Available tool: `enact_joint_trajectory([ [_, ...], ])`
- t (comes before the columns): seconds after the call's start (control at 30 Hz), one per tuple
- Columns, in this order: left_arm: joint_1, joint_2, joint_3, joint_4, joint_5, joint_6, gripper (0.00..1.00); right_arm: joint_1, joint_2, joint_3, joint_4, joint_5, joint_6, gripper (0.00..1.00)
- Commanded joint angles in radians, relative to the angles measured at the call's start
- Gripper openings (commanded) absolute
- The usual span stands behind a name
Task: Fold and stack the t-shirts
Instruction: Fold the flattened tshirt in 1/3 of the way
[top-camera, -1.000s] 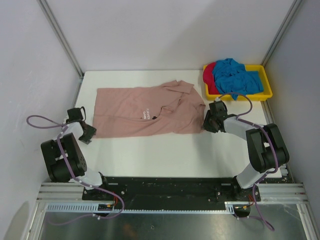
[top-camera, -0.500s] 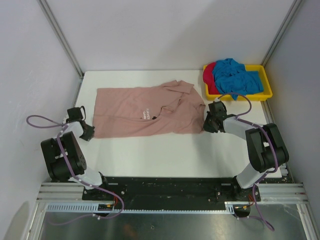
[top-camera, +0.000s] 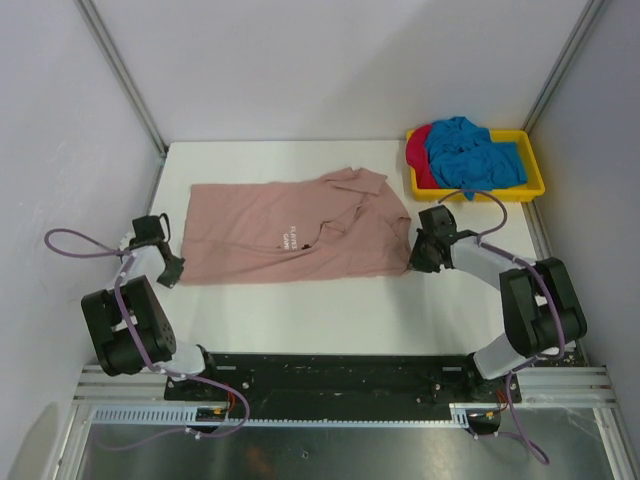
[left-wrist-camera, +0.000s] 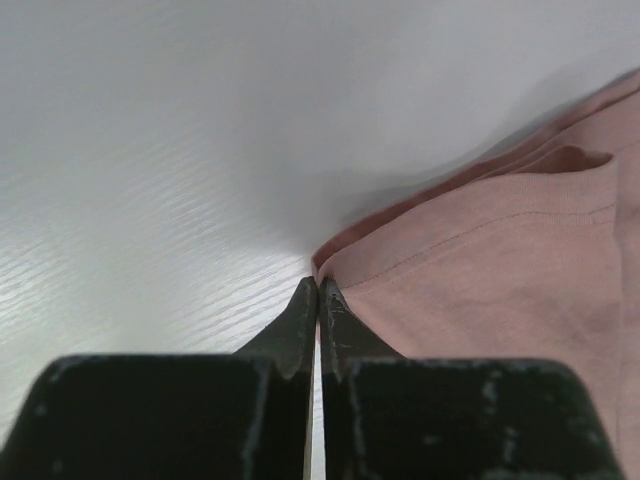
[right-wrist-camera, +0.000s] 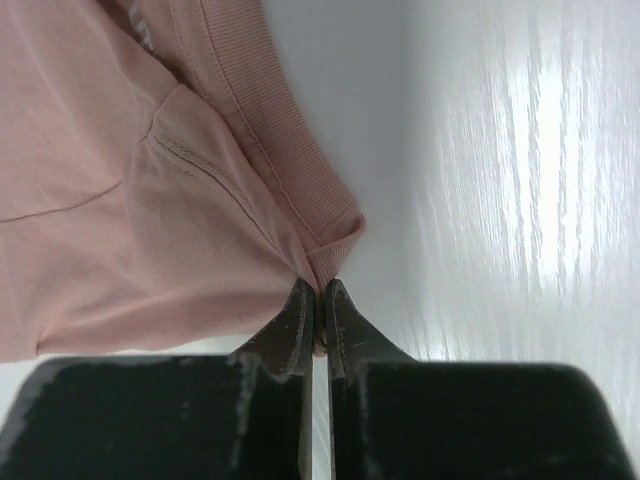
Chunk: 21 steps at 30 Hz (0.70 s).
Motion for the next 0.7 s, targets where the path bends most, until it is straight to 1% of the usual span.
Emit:
enact_joint_trajectory([
  [0.0, 0.007, -0.068, -0.003, -0.066, -0.09, 0.019, 0.0, -0.003, -0.098, -0.043, -0.1, 0.009, 0.023, 0.0],
  [0.2, 0.008, -0.156, -0.082, -0.103, -0.123, 0.002, 0.0, -0.01, -0.238, -0.155, -0.168, -0.019, 0.053, 0.0],
  [0.33, 0.008, -0.214, -0.125, -0.13, -0.141, -0.006, 0.0, -0.018, -0.334, -0.234, -0.208, -0.068, 0.081, 0.0],
  [0.53, 0.008, -0.278, -0.181, -0.171, -0.179, -0.042, 0.0, -0.028, -0.431, -0.341, -0.225, -0.149, 0.136, 0.0],
  [0.67, 0.008, -0.312, -0.212, -0.19, -0.19, -0.075, 0.01, -0.05, -0.501, -0.395, -0.248, -0.169, 0.156, 0.0],
])
